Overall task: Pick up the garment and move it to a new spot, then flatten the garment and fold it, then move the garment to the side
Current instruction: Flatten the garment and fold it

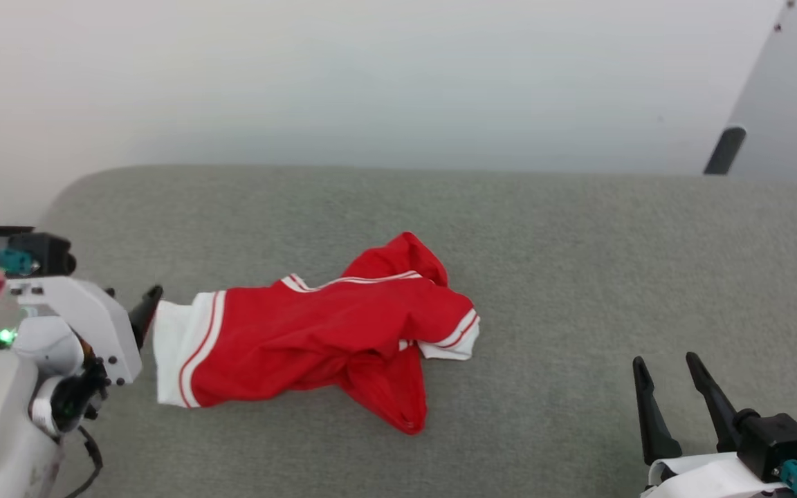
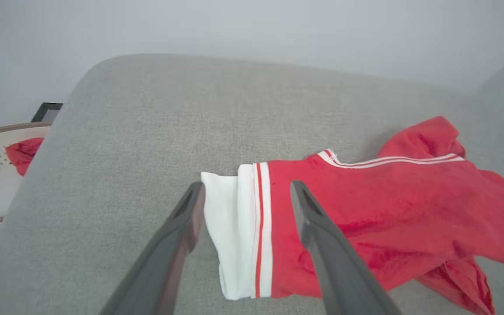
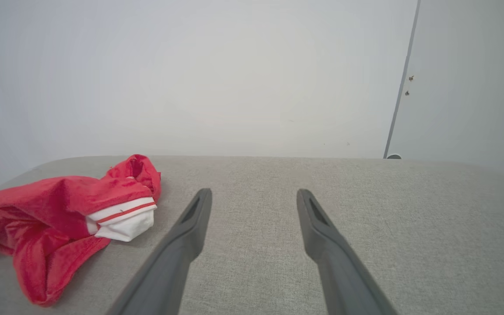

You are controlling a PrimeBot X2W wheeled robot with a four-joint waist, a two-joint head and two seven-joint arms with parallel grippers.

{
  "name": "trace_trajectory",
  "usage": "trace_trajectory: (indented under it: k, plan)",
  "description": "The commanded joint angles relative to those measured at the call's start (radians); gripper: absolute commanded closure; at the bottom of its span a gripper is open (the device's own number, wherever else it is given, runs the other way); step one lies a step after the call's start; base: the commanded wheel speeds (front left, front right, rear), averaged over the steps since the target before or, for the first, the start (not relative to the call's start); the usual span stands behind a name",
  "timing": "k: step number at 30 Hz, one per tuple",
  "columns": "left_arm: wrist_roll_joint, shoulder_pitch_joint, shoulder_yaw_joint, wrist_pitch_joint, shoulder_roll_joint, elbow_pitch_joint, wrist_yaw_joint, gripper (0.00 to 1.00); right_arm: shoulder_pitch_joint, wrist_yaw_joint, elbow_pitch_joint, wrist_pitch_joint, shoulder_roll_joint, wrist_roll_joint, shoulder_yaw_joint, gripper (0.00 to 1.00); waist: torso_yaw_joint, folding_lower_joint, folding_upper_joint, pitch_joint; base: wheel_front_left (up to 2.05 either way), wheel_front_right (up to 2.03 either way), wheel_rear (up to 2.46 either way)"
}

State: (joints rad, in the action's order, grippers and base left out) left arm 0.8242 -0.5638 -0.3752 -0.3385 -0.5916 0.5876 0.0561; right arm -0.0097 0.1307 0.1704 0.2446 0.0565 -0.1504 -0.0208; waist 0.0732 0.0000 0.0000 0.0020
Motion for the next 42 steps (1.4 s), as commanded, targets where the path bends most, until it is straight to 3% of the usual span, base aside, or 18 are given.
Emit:
trace_trajectory:
  k: [1, 9, 18, 25, 28, 42]
  plan:
    - [-0.012, 0.025, 0.005, 0.026, -0.005, -0.017, -0.006, 0.0, 0.009, 0.0, -0.003, -0.004, 0.004, -0.005, -0.005, 0.0, 0.033, 0.0, 0.0, -0.032, 0.0, 0.0, 0.0]
    - [-0.069, 0.199, 0.031, 0.28, -0.019, -0.198, -0.043, 0.0, 0.026, 0.0, -0.011, -0.024, 0.014, -0.018, -0.022, 0.0, 0.087, 0.0, 0.0, -0.069, 0.0, 0.0, 0.0]
    - [-0.111, 0.392, 0.077, 0.539, 0.014, -0.321, -0.116, 0.0, 0.044, 0.0, -0.026, -0.059, 0.027, -0.036, -0.042, 0.0, 0.139, 0.0, 0.0, -0.071, 0.0, 0.0, 0.0]
    - [-0.134, 0.479, 0.127, 0.597, 0.062, -0.371, -0.153, 0.0, 0.022, 0.0, -0.043, -0.106, 0.058, -0.057, -0.055, 0.0, 0.181, 0.0, 0.0, -0.047, 0.0, 0.0, 0.0]
    - [-0.148, 0.502, 0.151, 0.603, 0.09, -0.385, -0.15, 0.0, 0.011, 0.0, -0.053, -0.141, 0.078, -0.079, -0.069, 0.0, 0.202, 0.0, 0.0, -0.033, 0.0, 0.0, 0.0]
    - [-0.267, 0.484, 0.241, 0.602, 0.259, -0.407, -0.065, 0.0, -0.113, 0.0, -0.073, -0.415, 0.194, -0.164, -0.135, 0.0, 0.316, 0.0, 0.0, 0.106, 0.0, 0.0, 0.0]
